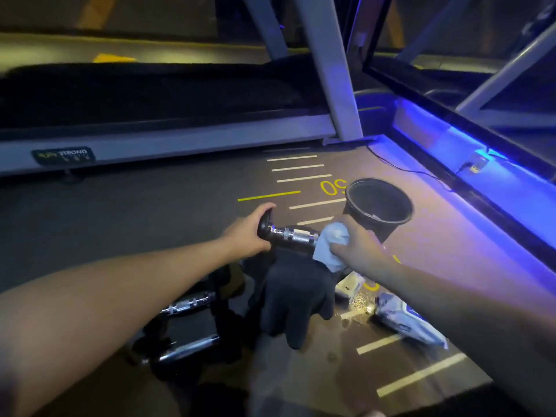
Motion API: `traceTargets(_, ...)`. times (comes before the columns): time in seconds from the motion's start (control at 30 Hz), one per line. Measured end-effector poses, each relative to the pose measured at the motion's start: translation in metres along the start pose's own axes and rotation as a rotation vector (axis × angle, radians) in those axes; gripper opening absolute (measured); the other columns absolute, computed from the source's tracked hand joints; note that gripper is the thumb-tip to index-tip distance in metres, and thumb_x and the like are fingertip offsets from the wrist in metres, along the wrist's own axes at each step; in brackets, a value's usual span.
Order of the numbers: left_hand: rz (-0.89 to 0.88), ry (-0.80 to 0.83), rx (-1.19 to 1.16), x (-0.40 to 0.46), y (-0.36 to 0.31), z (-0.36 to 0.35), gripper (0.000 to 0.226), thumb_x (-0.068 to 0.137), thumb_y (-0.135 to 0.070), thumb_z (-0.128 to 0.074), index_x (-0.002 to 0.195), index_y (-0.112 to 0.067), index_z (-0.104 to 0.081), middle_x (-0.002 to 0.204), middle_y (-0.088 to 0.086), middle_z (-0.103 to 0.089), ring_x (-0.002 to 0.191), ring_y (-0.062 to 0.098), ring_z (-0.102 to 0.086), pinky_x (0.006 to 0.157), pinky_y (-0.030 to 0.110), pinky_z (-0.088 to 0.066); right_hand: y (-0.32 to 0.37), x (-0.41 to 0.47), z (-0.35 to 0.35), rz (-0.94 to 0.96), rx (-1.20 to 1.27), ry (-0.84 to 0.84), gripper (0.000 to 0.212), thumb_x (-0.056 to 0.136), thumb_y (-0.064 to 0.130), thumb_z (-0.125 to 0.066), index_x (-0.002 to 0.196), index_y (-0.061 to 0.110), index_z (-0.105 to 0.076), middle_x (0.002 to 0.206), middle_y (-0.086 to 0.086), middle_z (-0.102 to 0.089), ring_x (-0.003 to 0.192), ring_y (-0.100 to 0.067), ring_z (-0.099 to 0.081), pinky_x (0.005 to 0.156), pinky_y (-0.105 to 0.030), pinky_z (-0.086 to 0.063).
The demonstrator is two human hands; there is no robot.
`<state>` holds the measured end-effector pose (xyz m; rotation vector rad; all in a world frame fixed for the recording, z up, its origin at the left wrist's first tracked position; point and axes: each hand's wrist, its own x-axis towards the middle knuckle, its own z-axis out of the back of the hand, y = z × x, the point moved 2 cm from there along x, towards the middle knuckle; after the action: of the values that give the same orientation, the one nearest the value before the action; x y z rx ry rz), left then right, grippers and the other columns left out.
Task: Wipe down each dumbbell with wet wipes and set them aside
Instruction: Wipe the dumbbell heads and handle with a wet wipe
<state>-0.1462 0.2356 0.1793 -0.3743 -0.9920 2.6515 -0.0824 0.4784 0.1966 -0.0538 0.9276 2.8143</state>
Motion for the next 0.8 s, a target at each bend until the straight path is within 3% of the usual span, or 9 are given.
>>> traceTargets(0.3, -0.082, 0.047, 0.002, 0.017, 0.024, 0.001, 0.093, 0.078, -0.03, -0.081, 0.151, -0.049, -0.027, 0.116, 0.001, -0.066, 0.094, 0.022, -0.062, 0.078, 0.026, -0.043, -0.005, 0.011, -0.003, -0.036, -0.002, -0.001, 0.052, 0.072, 0.028, -0.062, 0.119, 0.048, -0.048, 0.093, -0.003, -0.066, 0.076, -0.027, -0.068, 0.055, -0.029, -0.051)
traceTargets(0.47, -0.138, 0.184, -0.025, 0.028, 0.034, 0.004, 0.108, 0.063, -0.045, -0.083, 0.15, -0.049, -0.02, 0.142, 0.009, -0.047, 0.127, 0.026, -0.051, 0.109, 0.038, -0.042, -0.013, 0.016, -0.003, -0.032, -0.014, 0.011, 0.051, 0.077, 0.022, -0.062, 0.119, 0.048, -0.048, 0.094, -0.004, -0.068, 0.058, -0.024, -0.069, 0.053, -0.04, -0.06)
traceTargets(0.53, -0.145, 0.23, -0.048, 0.031, 0.039, 0.008, 0.119, 0.062, -0.036, -0.091, 0.154, -0.047, -0.015, 0.15, 0.009, -0.041, 0.135, 0.024, -0.045, 0.115, 0.036, -0.037, -0.014, 0.018, -0.002, -0.022, -0.021, 0.041, 0.052, 0.078, 0.023, -0.062, 0.122, 0.047, -0.047, 0.095, -0.005, -0.069, 0.053, -0.024, -0.068, 0.052, -0.04, -0.06)
traceTargets(0.67, -0.083, 0.251, -0.073, 0.033, 0.048, 0.011, 0.142, 0.063, -0.019, -0.097, 0.161, -0.032, 0.004, 0.164, 0.004, -0.026, 0.143, 0.015, -0.034, 0.111, 0.018, -0.027, -0.013, 0.017, 0.0, -0.004, -0.036, 0.077, 0.053, 0.081, 0.026, -0.063, 0.128, 0.043, -0.045, 0.1, -0.01, -0.068, 0.063, -0.026, -0.065, 0.059, -0.042, -0.06)
traceTargets(0.8, -0.038, 0.352, -0.129, 0.035, 0.054, 0.006, 0.157, 0.046, -0.038, -0.099, 0.159, -0.04, 0.01, 0.154, 0.004, -0.043, 0.137, 0.016, -0.046, 0.117, 0.028, -0.033, -0.015, 0.011, -0.001, 0.01, -0.048, 0.08, 0.053, 0.084, 0.03, -0.063, 0.131, 0.043, -0.042, 0.108, -0.007, -0.066, 0.09, -0.031, -0.065, 0.075, -0.044, -0.057)
